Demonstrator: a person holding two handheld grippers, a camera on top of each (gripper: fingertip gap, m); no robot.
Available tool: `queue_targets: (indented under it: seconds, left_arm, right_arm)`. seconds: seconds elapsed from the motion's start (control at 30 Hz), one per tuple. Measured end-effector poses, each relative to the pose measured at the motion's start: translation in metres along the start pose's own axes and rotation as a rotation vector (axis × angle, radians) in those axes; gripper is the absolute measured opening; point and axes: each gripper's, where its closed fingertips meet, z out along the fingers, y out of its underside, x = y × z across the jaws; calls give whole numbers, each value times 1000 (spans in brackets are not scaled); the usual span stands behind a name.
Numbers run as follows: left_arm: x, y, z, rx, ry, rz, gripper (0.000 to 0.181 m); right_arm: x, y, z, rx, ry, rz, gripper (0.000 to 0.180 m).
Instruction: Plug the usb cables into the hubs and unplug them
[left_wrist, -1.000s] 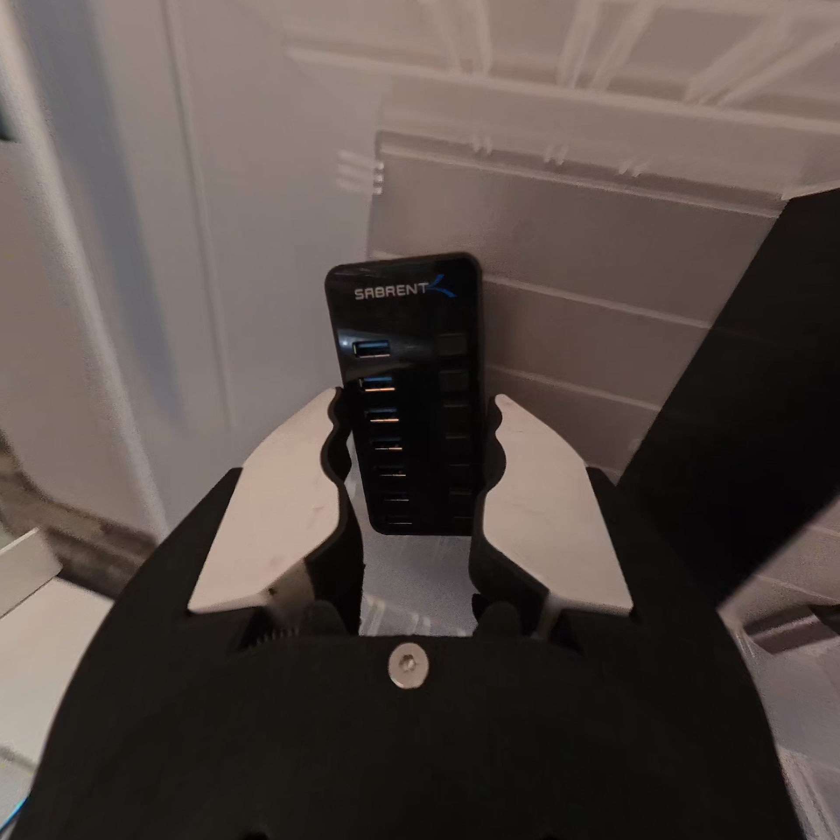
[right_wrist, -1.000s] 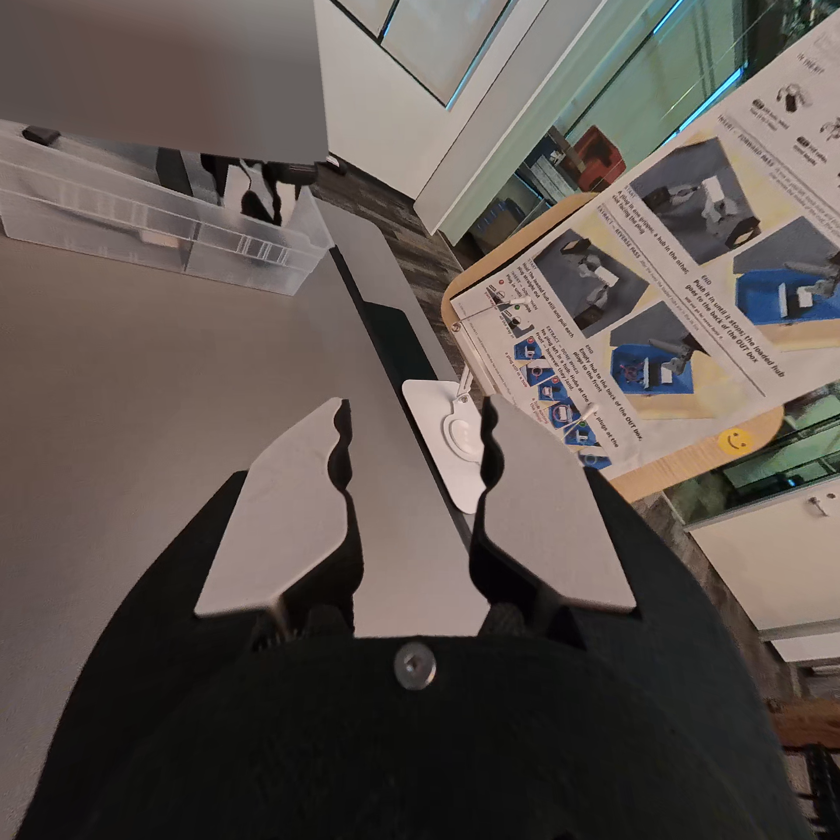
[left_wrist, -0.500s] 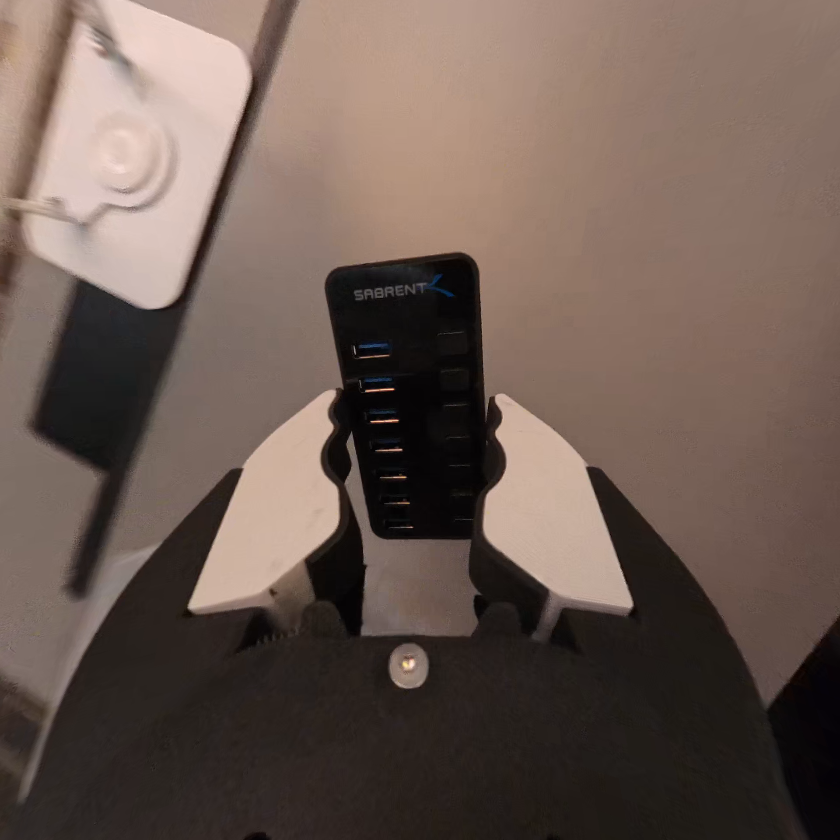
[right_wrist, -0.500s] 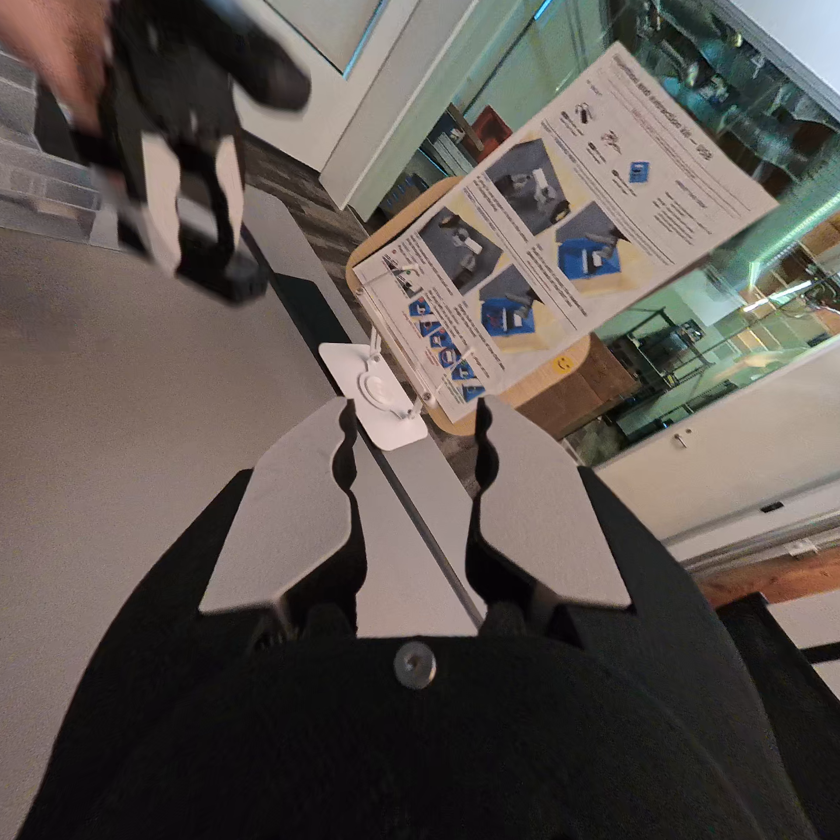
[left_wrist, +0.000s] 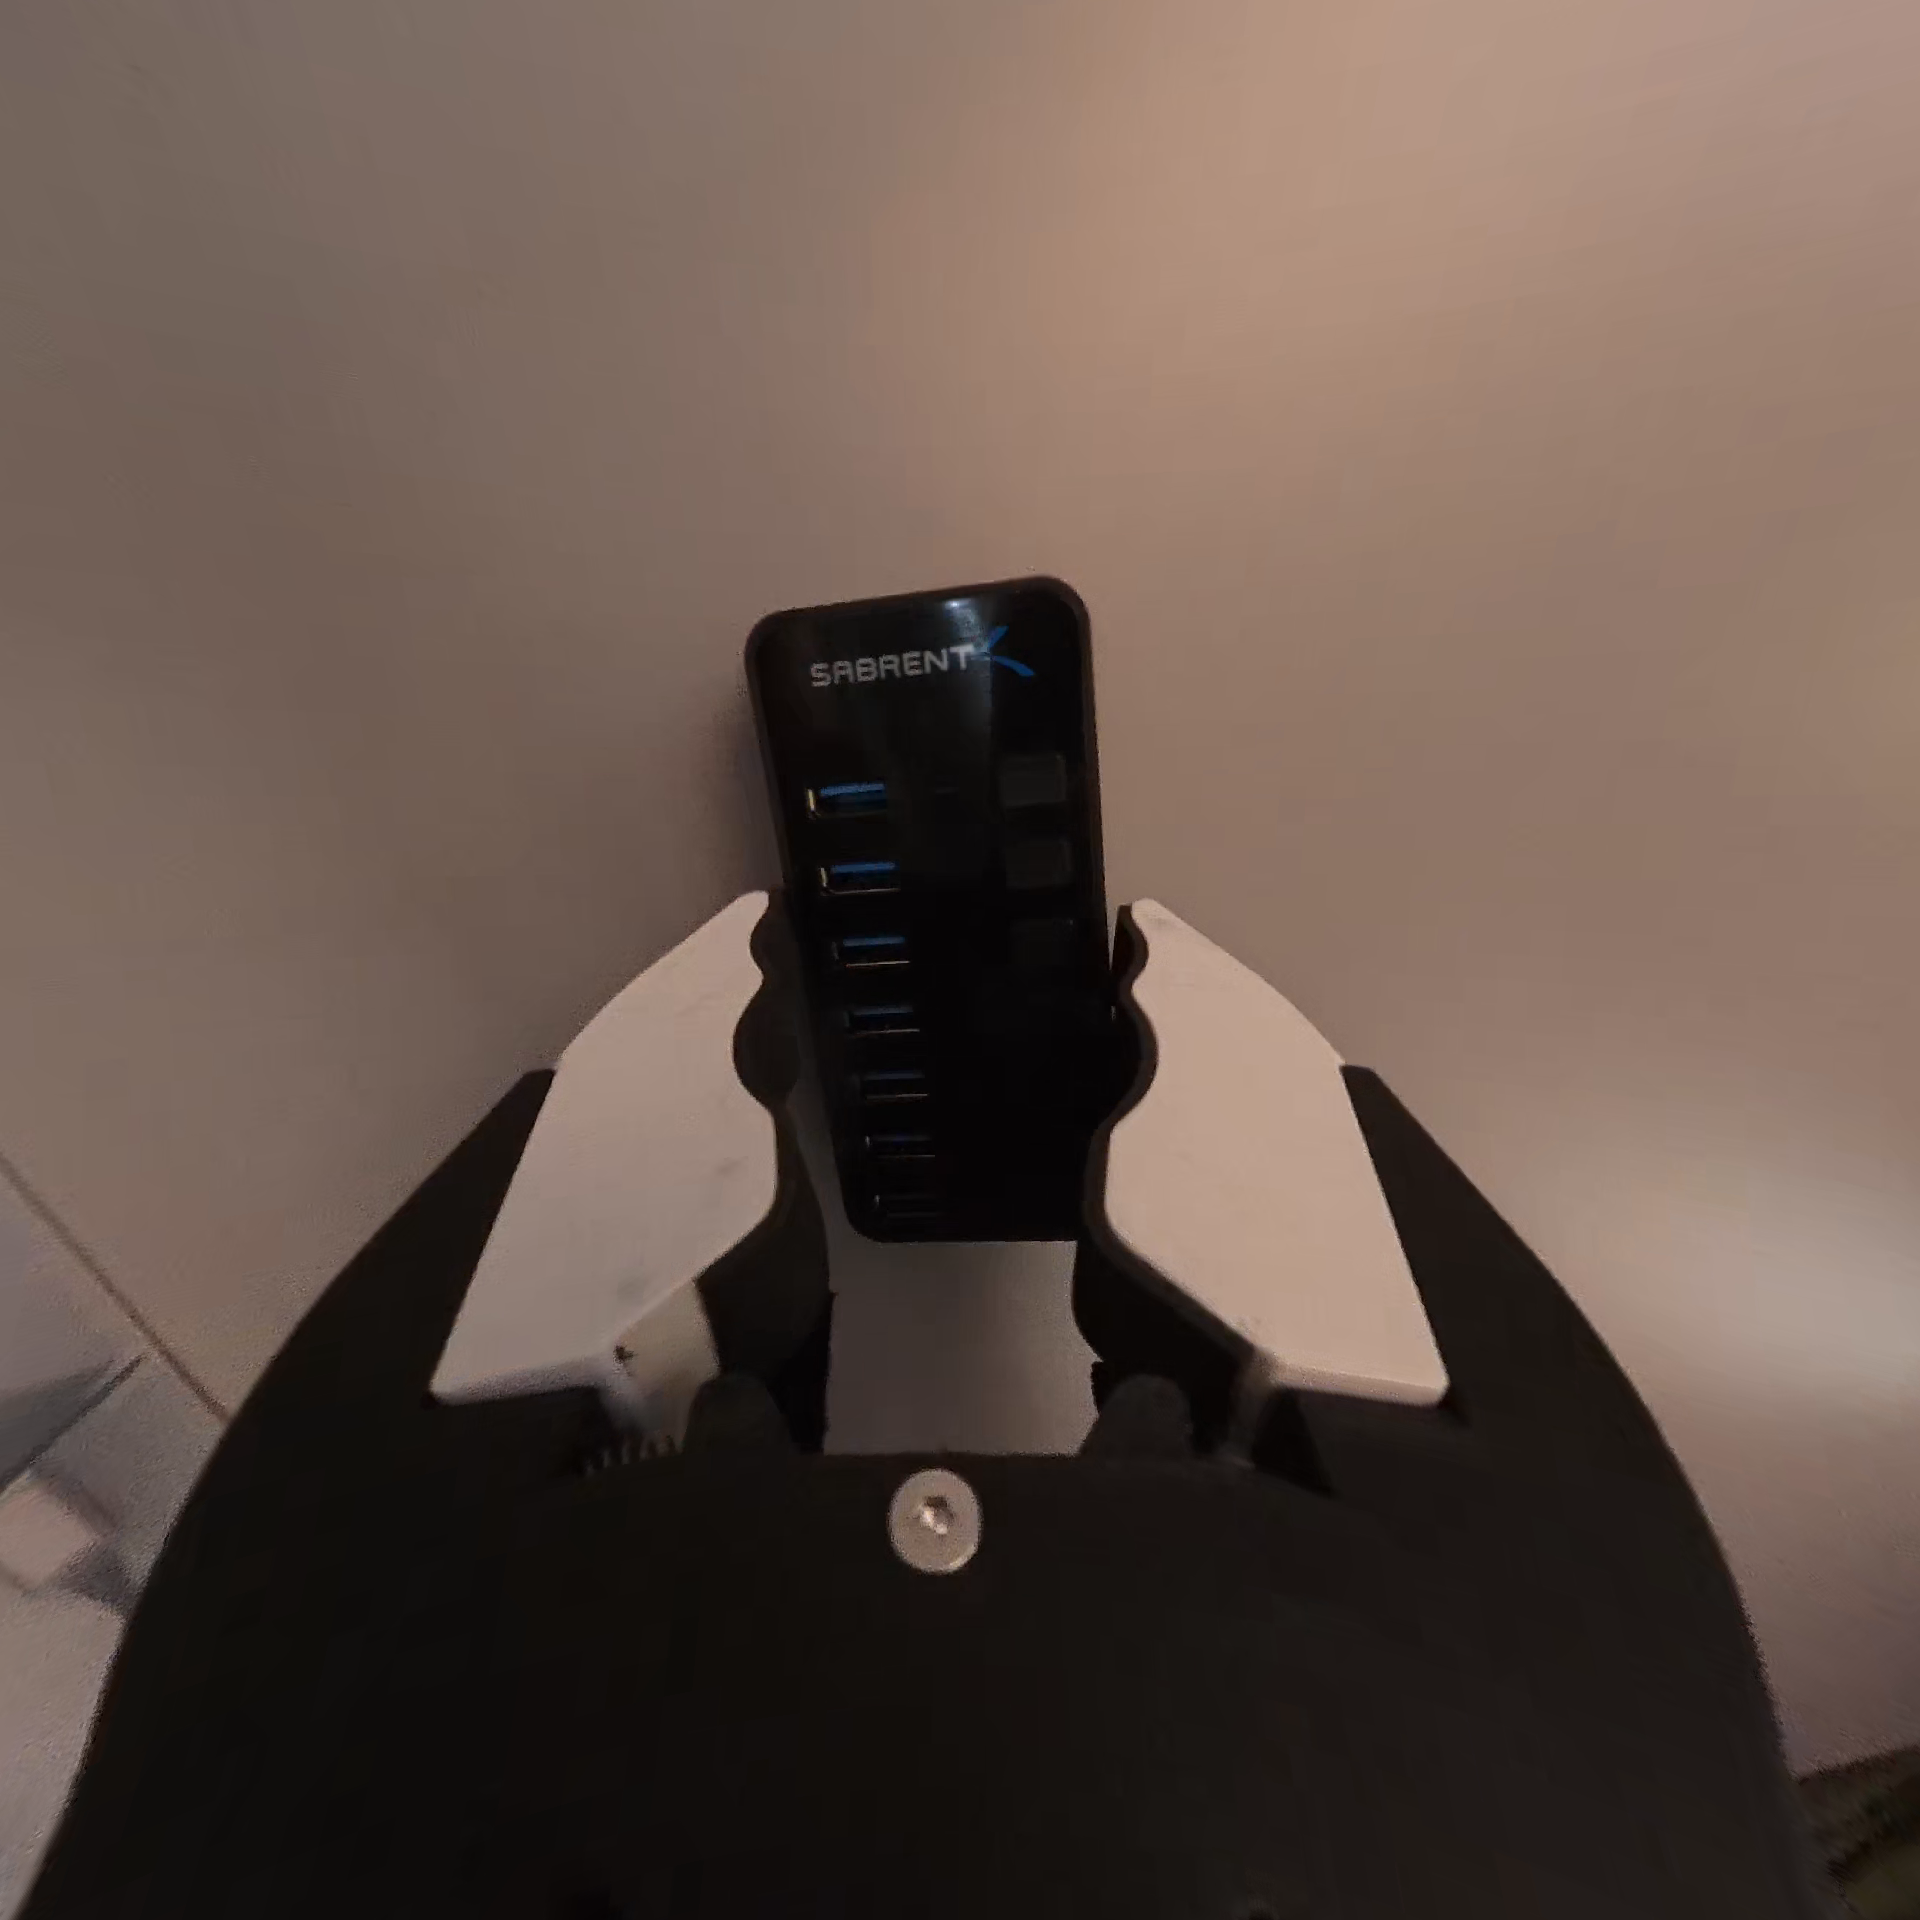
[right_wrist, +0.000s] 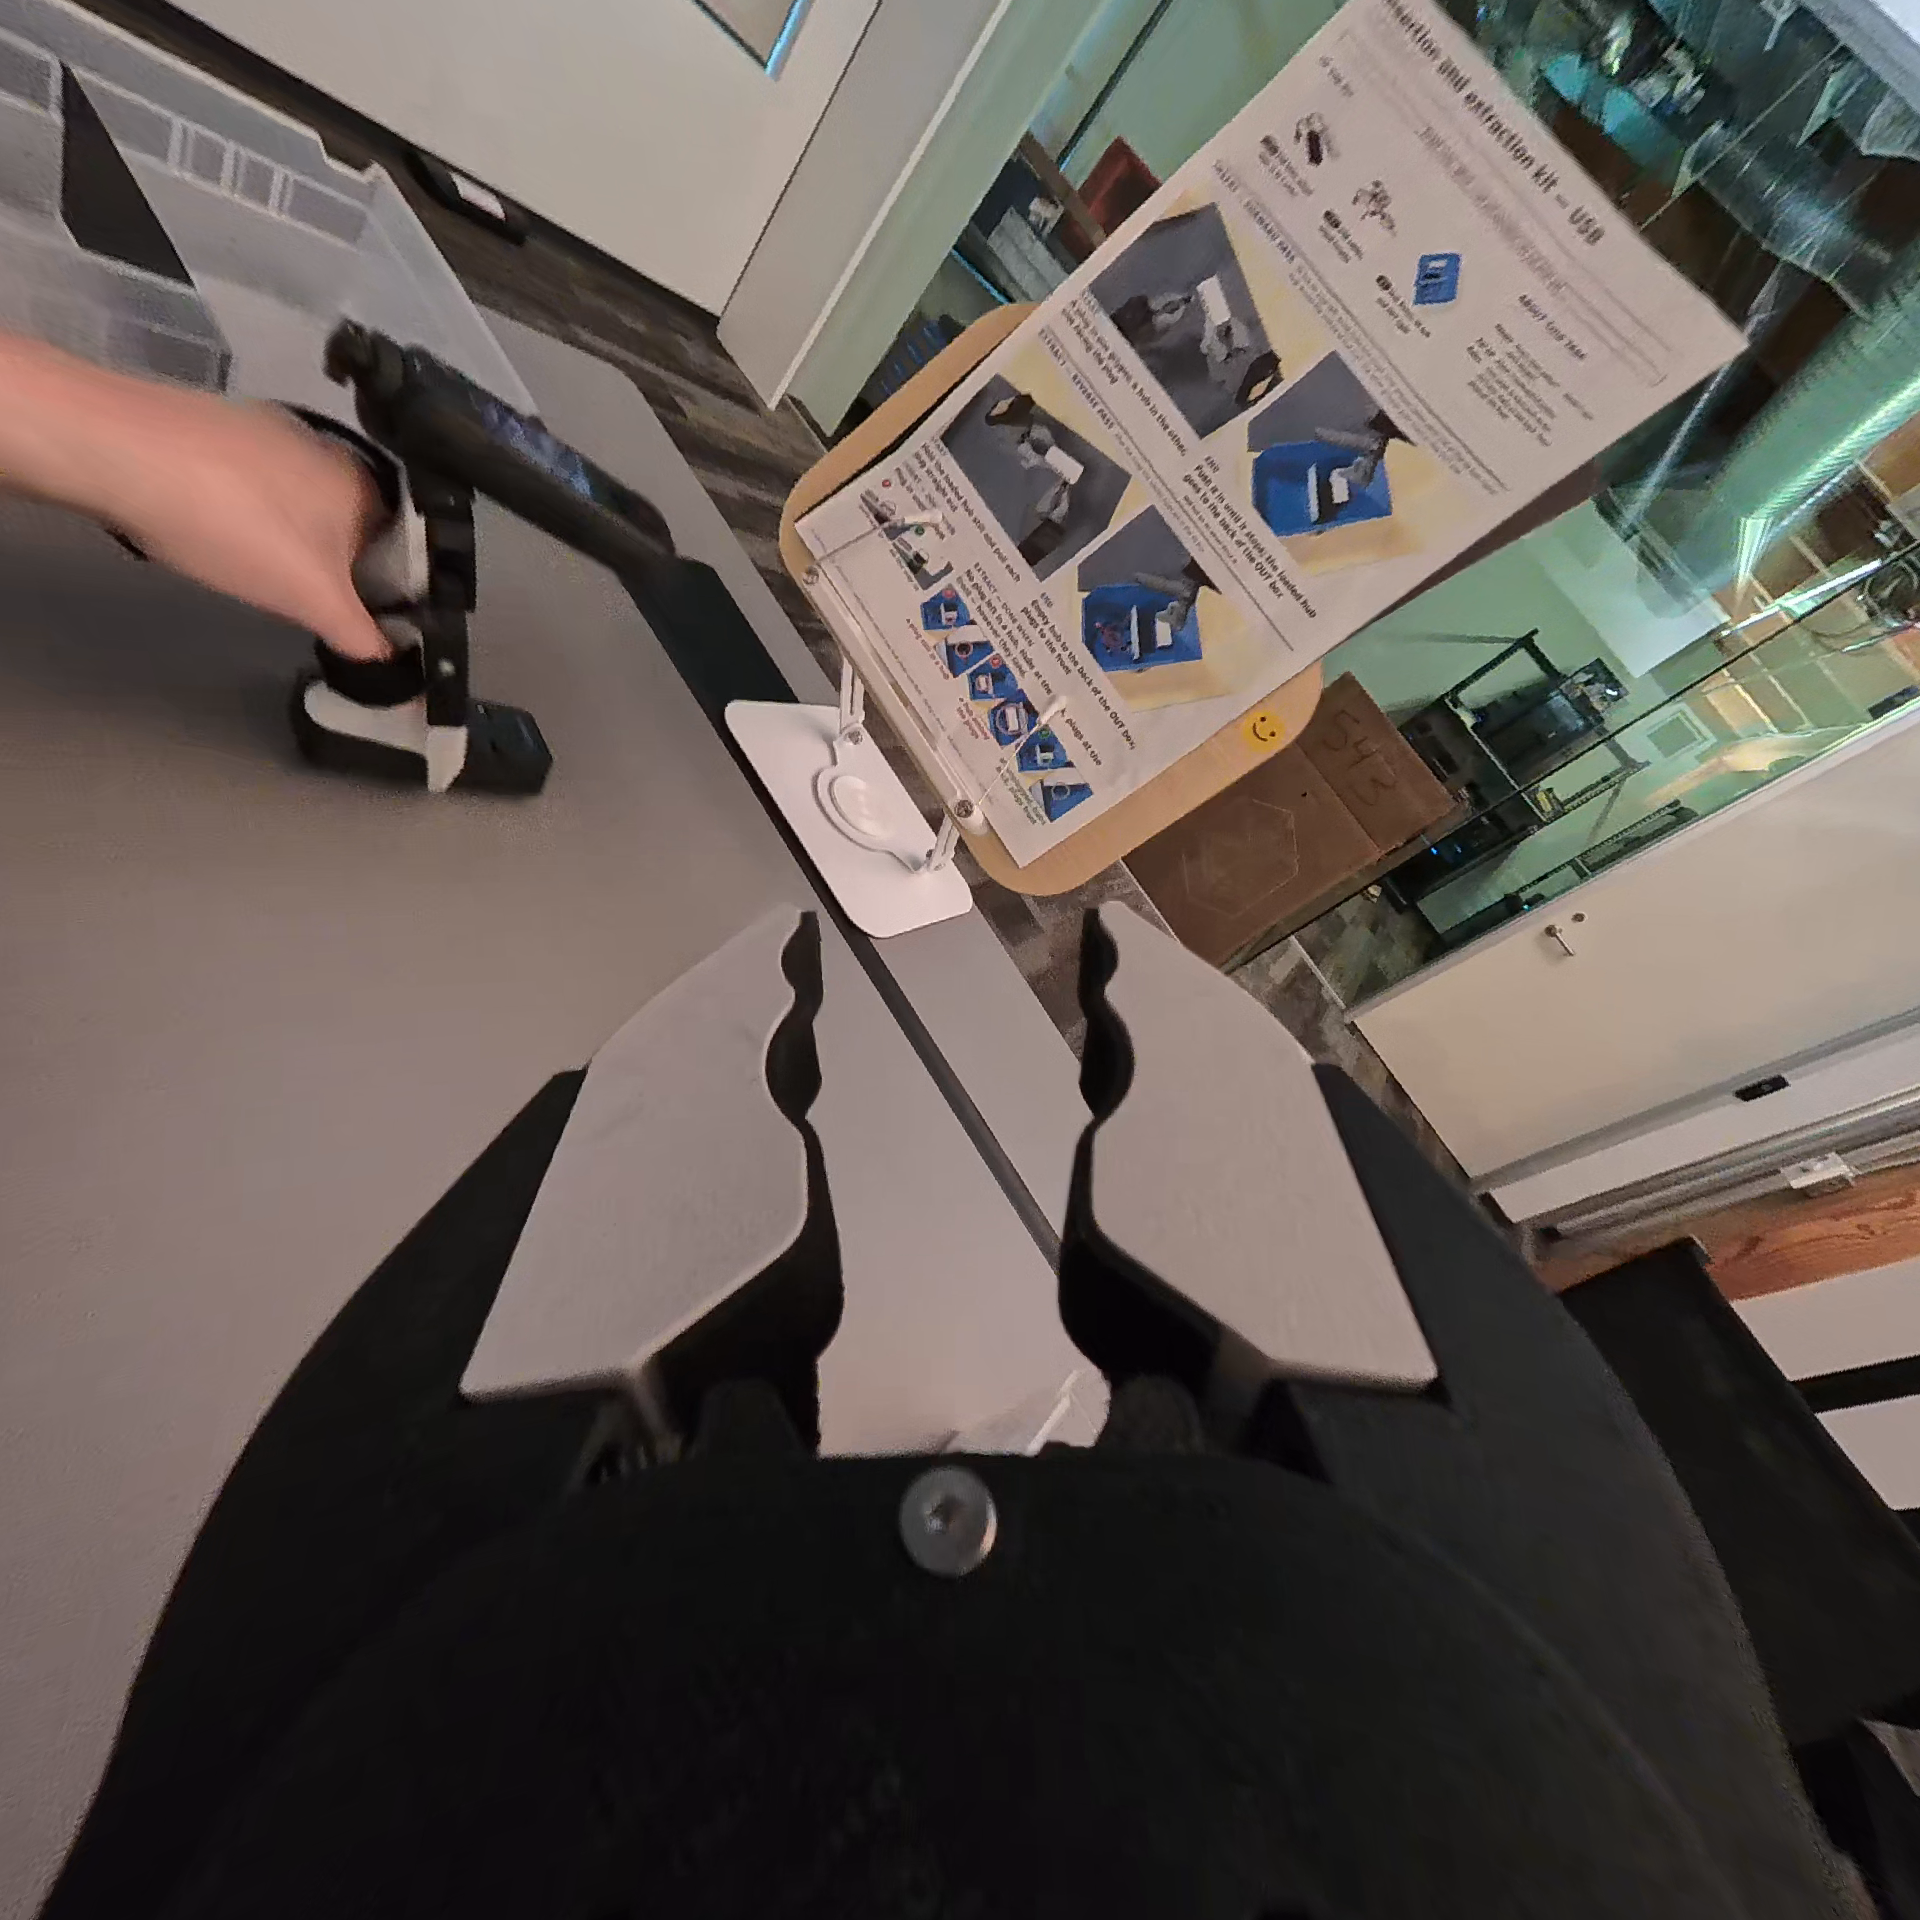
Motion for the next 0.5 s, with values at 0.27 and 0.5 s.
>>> queue_targets:
  seconds: [0.27, 0.5]
  left_arm:
    - [-3, -16, -21, 160, 28, 1, 66]
    - [-29, 9, -162, 486, -25, 384, 65]
  right_arm:
    - [-10, 3, 14, -49, -20, -50, 48]
    - [5, 8, 6, -33, 32, -27, 48]
